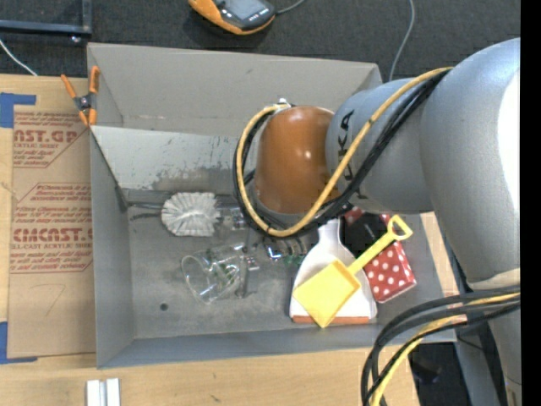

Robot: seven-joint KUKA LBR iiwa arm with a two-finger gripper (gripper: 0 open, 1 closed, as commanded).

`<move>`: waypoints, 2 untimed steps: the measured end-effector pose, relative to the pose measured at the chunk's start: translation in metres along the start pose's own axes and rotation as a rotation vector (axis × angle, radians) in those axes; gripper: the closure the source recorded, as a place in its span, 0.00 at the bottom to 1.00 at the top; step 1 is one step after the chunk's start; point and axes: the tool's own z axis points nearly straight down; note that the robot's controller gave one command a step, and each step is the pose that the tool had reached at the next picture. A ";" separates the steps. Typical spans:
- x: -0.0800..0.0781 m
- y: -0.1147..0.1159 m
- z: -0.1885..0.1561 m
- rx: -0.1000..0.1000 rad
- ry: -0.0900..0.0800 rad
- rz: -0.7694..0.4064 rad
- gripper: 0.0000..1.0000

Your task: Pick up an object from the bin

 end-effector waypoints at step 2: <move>-0.001 0.017 0.042 -0.001 -0.001 -0.078 0.00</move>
Offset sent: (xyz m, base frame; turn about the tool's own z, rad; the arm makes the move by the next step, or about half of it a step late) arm -0.0013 0.0162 -0.0419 -0.0783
